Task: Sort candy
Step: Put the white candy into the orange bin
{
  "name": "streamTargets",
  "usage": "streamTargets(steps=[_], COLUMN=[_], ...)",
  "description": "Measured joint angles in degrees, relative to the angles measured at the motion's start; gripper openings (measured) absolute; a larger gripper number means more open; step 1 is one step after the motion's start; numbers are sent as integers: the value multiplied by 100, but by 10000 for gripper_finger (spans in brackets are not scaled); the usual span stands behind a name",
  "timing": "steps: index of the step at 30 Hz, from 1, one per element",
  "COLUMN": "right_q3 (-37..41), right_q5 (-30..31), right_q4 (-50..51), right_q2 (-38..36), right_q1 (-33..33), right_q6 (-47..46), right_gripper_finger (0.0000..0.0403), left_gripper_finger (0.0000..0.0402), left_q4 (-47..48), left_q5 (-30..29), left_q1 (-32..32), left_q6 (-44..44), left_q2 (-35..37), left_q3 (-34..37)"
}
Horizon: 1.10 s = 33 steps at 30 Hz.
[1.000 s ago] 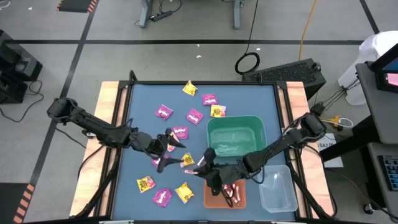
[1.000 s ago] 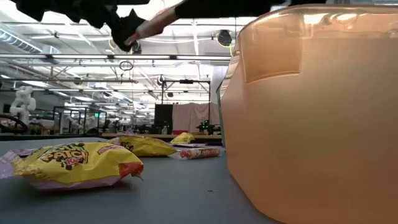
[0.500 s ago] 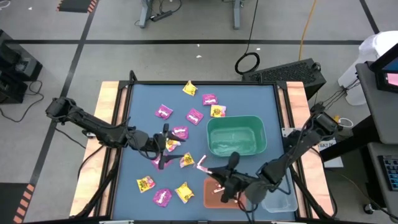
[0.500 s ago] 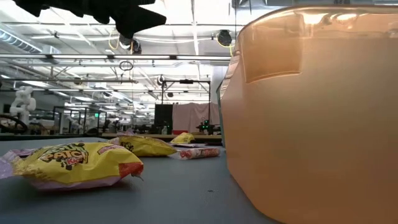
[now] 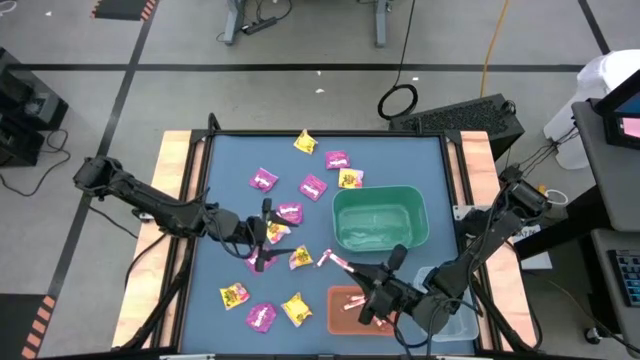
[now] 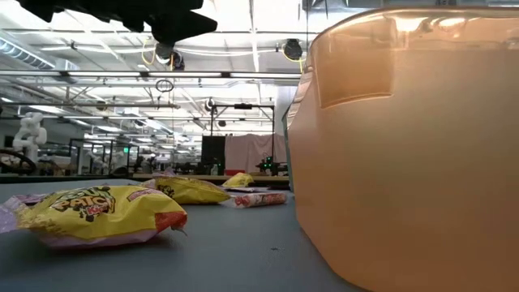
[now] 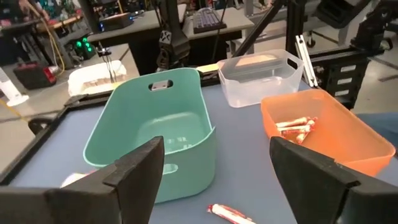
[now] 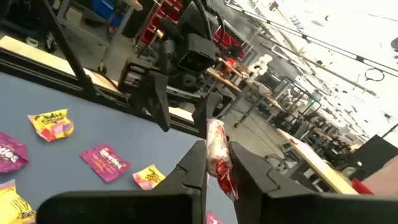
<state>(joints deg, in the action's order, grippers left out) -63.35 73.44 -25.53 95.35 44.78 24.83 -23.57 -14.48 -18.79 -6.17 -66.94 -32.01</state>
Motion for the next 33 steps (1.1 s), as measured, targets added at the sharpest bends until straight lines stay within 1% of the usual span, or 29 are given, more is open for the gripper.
streamTargets(steps=[7,16,20,25,30,33], right_q3=[0,0,0,0,0,0], right_q5=[-21,-1,-33,-600,-1299,-1400], right_q4=[1,7,82,399,916,1287], right_q2=[0,-98,-98,-98,-98,-98], right_q1=[-1,12,93,123,124,127], right_q6=[-25,-745,-490,-418,-65,156], right_gripper_finger=[38,38,38,38,38,38], left_gripper_finger=[297,297,297,297,297,297], left_q4=[-17,16,13,9,7,7], left_q5=[-4,-11,-11,-13,-13,-13], left_q1=[0,0,0,0,-2,-2], left_q6=[258,286,288,286,286,286], left_q2=[0,0,0,0,0,0], left_q3=[0,2,2,4,4,4])
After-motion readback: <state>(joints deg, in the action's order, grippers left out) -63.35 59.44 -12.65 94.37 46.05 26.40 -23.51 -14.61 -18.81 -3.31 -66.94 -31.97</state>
